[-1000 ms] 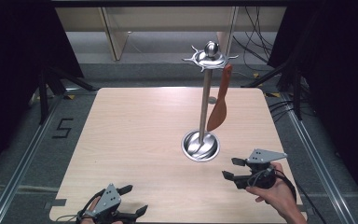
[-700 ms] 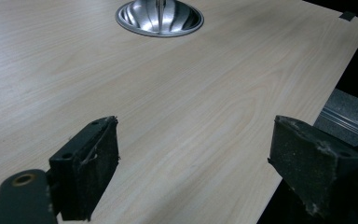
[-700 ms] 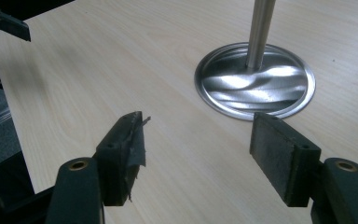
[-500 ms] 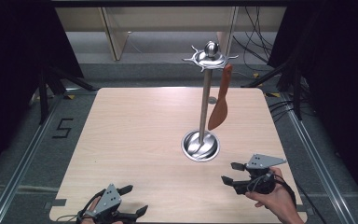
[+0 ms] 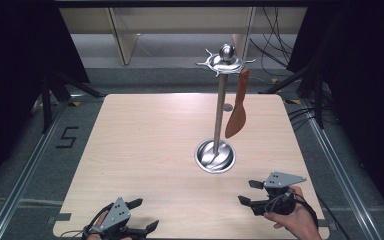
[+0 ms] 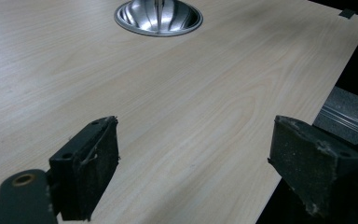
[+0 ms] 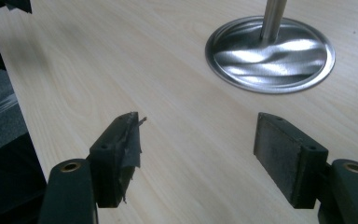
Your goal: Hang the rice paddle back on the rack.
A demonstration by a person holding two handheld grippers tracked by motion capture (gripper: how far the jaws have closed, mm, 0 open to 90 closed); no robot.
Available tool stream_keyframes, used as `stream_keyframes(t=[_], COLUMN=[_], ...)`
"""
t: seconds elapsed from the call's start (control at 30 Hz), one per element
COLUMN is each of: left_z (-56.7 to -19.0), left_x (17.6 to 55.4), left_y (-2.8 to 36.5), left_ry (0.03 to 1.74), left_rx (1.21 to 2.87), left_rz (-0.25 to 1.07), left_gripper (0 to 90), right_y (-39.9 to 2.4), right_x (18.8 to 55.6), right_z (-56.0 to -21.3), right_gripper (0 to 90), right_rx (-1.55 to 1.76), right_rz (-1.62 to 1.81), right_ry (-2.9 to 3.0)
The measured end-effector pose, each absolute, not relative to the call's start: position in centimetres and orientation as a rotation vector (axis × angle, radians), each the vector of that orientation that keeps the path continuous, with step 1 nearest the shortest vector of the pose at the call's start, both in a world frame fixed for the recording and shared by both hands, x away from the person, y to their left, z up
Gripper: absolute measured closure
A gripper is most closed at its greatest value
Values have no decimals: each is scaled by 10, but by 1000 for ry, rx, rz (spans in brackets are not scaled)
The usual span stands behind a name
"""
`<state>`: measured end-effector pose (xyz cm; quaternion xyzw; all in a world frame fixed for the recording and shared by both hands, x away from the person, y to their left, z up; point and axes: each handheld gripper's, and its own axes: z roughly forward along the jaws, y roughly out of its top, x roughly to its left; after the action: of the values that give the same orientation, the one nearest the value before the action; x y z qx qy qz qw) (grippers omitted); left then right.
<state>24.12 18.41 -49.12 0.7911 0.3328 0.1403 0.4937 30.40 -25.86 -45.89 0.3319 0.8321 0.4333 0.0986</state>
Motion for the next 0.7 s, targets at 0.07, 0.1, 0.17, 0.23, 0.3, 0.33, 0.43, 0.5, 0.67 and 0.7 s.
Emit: stream_keyframes(t=[0.07,0.1,0.17,0.23,0.3,0.33,0.43,0.5,0.67,0.7], left_z=[-491,-491,-491,-491,-491,-491,-491,-491,-491,-491], left_x=[242,242,241,242,241,242,242,241,242,242], left_y=[185,185,184,185,184,185,184,184,186,185], left_ry=[800,800,802,800,802,783,803,799,793,800], left_rx=[1931,1931,1922,1934,1918,1932,1923,1929,1953,1931], left_rz=[344,344,340,349,339,350,340,344,360,348], left_gripper=[149,149,149,149,149,149,149,149,149,149], right_y=[-259,-259,-261,-261,-263,-264,-266,-266,-269,-270], right_x=[301,301,300,298,298,297,294,289,287,285], right_z=[-460,-460,-460,-461,-462,-462,-463,-463,-465,-465], right_gripper=[323,323,323,322,322,322,322,320,318,317], right_rx=[1010,1010,999,1000,985,970,997,1049,998,1011], right_rz=[1273,1273,1282,1289,1279,1273,1285,1270,1286,1292], right_ry=[2482,2482,2471,2468,2477,2459,2498,2475,2481,2478])
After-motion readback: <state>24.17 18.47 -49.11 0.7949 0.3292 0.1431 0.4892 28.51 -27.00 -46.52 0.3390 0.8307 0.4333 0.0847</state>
